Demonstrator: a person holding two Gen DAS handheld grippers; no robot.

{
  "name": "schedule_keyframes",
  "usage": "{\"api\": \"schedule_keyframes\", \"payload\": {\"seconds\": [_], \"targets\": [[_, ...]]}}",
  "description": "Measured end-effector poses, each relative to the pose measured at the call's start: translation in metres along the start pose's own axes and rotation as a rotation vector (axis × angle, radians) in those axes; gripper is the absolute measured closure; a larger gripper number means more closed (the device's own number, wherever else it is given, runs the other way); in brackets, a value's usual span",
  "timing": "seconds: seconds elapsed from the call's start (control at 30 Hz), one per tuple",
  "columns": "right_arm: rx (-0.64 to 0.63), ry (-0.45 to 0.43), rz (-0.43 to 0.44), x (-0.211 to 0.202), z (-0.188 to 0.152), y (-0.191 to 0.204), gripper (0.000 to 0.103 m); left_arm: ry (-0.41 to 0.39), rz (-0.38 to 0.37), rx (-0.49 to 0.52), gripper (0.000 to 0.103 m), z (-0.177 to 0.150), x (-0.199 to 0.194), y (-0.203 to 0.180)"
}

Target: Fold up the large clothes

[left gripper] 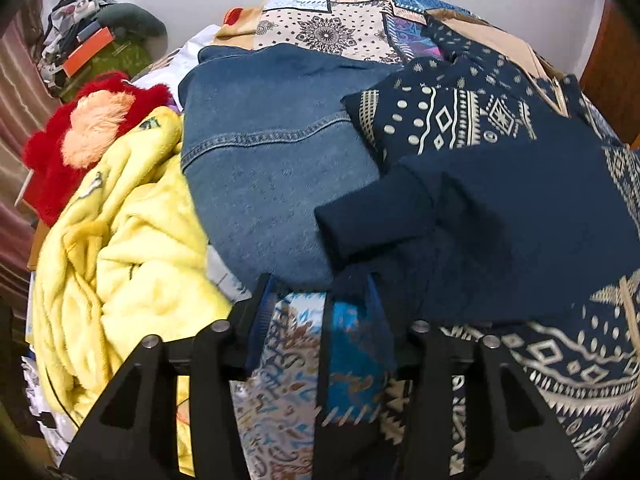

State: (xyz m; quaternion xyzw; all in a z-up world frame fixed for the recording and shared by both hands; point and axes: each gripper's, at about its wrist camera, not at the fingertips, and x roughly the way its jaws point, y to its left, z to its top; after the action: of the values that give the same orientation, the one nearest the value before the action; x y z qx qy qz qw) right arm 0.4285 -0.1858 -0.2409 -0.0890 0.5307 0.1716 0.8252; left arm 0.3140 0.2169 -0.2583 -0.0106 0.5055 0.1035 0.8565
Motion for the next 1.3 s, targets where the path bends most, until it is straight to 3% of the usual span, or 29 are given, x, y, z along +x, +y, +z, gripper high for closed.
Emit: {"api": "schedule_keyframes", "payload": {"seconds": [0.1, 0.2, 0.4, 0.47, 0.5, 0.53, 0.57, 0.73, 0.83, 1.07, 1.3], "targets": [[-0.030, 0.007, -0.046, -0.003, -0.006, -0.005, 0.093, -0.017, 0.015, 0.027, 0.041, -0.004, -0.010, -0.001], [-0.086, 0.023, -0.201, -0.001, -0.015, -0.008, 0.093, -0.039, 0.014, 0.041, 0.035, -0.003, -0.021, -0.005], [-0.094, 0.008, -0.257, -0.005, -0.027, -0.020, 0.093, -0.082, 0.001, 0.055, 0.028, 0.007, -0.041, -0.020], [-0.097, 0.004, -0.324, -0.004, -0.030, -0.024, 0.068, -0.097, -0.012, 0.064, 0.027, 0.011, -0.048, -0.026], [-0.098, -0.023, -0.423, -0.005, -0.032, -0.029, 0.027, -0.106, -0.020, 0.073, 0.027, 0.012, -0.052, -0.031], [-0.098, -0.049, -0.488, -0.006, -0.033, -0.035, 0.000, -0.115, -0.026, 0.082, 0.027, 0.015, -0.055, -0.036], [-0.093, -0.068, -0.498, -0.006, -0.034, -0.040, 0.000, -0.121, -0.029, 0.089, 0.026, 0.017, -0.058, -0.039], [0.041, -0.043, -0.294, -0.019, -0.029, -0.071, 0.000, -0.158, -0.075, 0.101, 0.025, 0.040, -0.071, -0.062], [0.028, -0.107, -0.264, -0.038, -0.014, -0.067, 0.000, -0.201, -0.097, 0.105, 0.016, 0.063, -0.079, -0.077], [-0.035, -0.258, -0.174, -0.077, 0.046, -0.033, 0.000, -0.267, -0.118, 0.145, 0.013, 0.121, -0.086, -0.111], [-0.013, -0.328, -0.087, -0.072, 0.118, -0.016, 0.000, -0.310, -0.055, 0.210, 0.008, 0.168, -0.063, -0.138]]}}
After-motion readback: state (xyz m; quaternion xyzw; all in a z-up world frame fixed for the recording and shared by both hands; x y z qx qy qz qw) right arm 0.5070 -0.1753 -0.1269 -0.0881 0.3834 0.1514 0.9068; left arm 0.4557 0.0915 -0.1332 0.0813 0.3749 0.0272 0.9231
